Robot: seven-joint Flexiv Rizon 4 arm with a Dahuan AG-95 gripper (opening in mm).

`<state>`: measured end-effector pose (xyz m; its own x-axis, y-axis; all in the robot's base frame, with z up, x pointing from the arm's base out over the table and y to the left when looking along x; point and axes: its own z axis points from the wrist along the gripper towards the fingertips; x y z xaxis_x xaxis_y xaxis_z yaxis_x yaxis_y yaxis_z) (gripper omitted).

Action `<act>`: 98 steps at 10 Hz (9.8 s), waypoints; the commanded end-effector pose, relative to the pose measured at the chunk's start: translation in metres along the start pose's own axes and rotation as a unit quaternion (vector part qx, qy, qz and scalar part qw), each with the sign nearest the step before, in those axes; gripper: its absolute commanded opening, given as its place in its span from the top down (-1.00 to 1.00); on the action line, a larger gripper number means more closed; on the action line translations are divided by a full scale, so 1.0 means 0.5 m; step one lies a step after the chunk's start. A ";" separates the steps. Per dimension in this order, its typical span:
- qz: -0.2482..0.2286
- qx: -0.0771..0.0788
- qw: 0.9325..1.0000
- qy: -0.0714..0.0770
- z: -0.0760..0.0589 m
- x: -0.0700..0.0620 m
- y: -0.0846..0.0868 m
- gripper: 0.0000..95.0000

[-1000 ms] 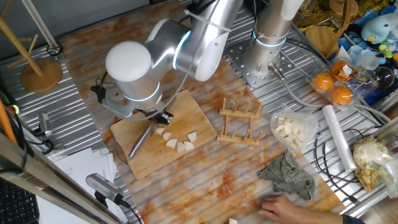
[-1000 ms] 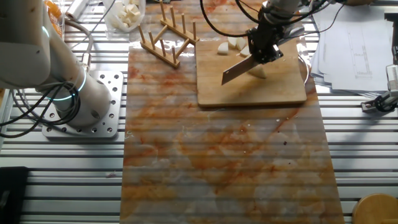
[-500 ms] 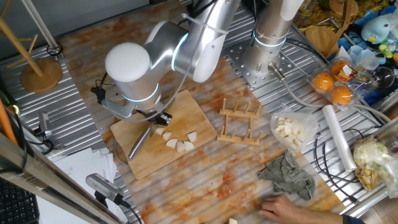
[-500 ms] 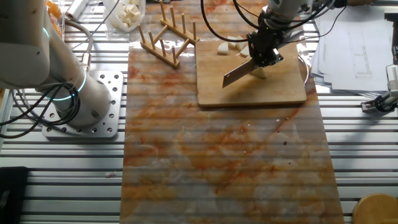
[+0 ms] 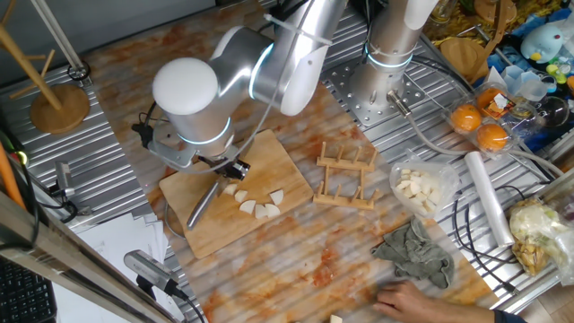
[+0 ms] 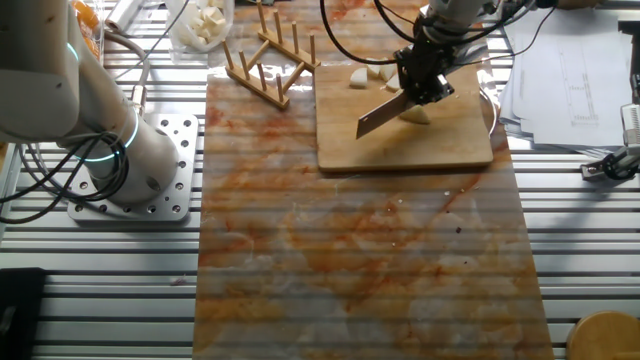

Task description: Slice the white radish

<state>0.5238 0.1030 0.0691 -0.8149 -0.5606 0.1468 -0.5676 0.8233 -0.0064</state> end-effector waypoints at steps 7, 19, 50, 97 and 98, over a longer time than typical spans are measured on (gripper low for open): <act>-0.028 0.026 0.999 -0.001 0.081 0.013 0.006 1.00; -0.028 0.010 1.000 0.003 -0.004 0.004 -0.034 1.00; -0.057 0.002 0.998 -0.002 -0.027 0.028 -0.035 1.00; -0.114 -0.151 0.982 0.019 -0.128 0.150 0.313 1.00; -0.102 -0.145 0.984 0.013 -0.128 0.150 0.313 1.00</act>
<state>0.3824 0.1975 0.1425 -0.6700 -0.7274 0.1483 -0.6617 0.6757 0.3249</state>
